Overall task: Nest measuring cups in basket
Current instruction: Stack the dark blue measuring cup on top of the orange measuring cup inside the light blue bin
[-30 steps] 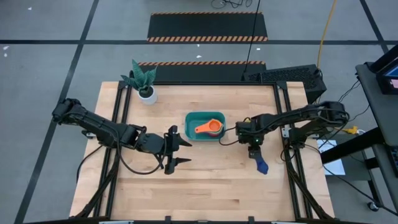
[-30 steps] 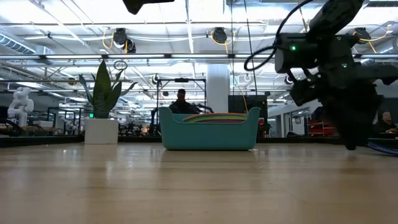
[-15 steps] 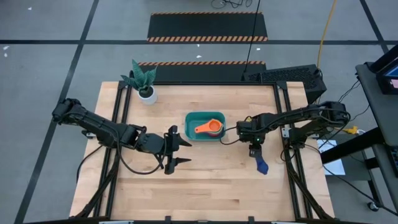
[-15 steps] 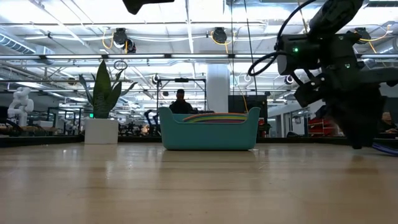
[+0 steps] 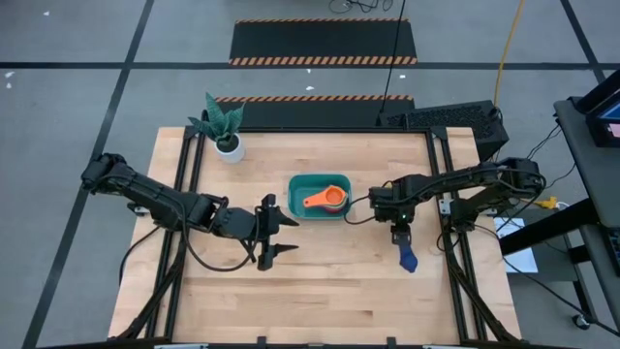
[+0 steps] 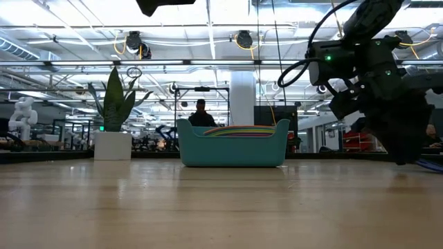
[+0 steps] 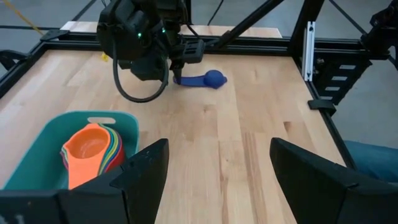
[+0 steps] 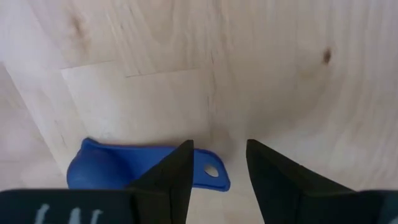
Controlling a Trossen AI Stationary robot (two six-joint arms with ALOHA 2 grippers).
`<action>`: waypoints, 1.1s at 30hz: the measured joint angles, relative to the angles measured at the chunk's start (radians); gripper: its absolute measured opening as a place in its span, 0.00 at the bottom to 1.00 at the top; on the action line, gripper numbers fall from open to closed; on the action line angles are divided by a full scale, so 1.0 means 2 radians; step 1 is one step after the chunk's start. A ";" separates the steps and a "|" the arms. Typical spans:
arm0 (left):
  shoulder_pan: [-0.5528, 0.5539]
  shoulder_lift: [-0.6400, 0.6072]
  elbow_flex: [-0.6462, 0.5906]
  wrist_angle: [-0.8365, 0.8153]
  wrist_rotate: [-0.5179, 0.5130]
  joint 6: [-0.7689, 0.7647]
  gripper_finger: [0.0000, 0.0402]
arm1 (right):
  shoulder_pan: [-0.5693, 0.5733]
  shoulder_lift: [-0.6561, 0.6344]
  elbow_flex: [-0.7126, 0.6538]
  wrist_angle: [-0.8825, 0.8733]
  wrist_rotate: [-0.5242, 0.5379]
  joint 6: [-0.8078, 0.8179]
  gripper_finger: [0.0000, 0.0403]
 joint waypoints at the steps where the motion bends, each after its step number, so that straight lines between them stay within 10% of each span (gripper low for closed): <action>1: 0.000 0.000 0.000 0.000 0.000 0.000 0.70 | 0.000 0.000 0.000 0.000 -0.001 0.000 0.35; 33: 0.000 0.000 0.000 -0.002 0.000 -0.004 0.70 | 0.013 0.009 -0.001 -0.044 -0.024 -0.025 0.35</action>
